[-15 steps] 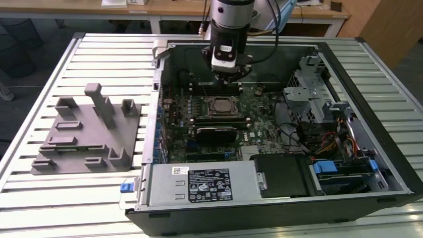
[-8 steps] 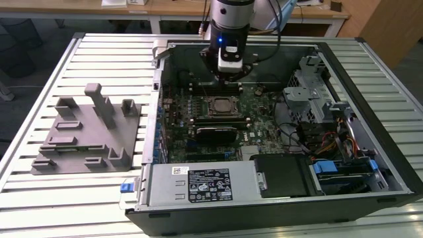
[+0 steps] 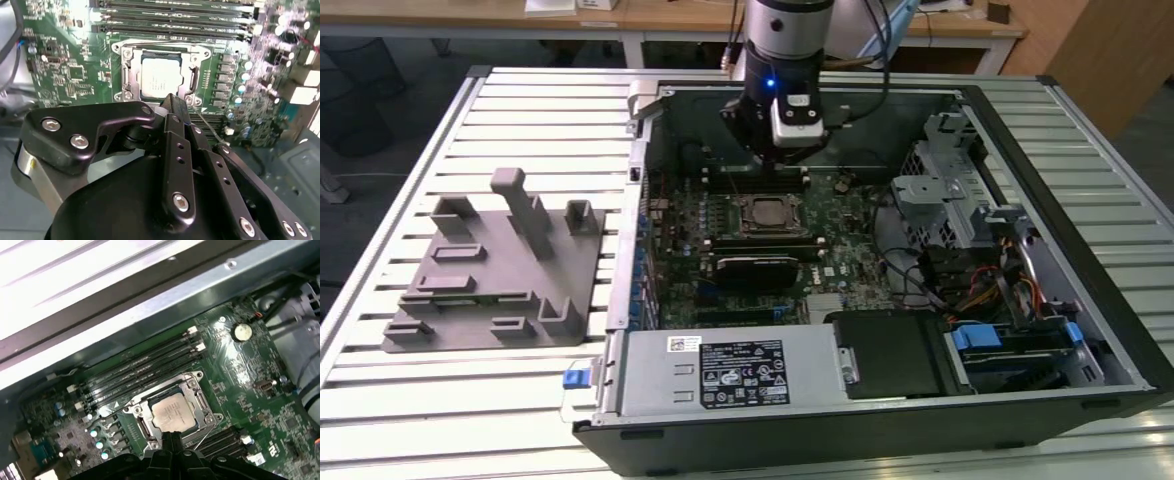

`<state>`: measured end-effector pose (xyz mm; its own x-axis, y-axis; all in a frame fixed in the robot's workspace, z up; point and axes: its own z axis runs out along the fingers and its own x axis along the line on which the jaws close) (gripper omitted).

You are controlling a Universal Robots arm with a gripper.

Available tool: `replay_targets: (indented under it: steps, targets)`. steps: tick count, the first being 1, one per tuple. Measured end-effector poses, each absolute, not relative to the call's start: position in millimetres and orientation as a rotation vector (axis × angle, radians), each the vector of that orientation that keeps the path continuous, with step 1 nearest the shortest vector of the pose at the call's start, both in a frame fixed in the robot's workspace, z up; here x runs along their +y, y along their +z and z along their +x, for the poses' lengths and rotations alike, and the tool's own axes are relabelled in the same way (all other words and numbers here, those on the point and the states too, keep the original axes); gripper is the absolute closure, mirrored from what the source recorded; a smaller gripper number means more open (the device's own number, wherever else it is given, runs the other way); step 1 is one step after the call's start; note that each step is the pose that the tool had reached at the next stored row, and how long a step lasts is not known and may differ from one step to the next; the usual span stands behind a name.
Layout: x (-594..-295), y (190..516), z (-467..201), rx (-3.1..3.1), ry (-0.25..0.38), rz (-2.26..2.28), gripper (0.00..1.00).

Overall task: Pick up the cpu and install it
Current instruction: 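Close the cpu cover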

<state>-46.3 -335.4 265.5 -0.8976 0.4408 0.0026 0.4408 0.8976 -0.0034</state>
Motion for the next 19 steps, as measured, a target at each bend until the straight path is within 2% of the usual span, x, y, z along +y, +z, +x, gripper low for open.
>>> replay_targets:
  steps: [19]
  targets:
    - [-335.4,260.8,-46.3,-3.134,0.005,-0.175,0.89]
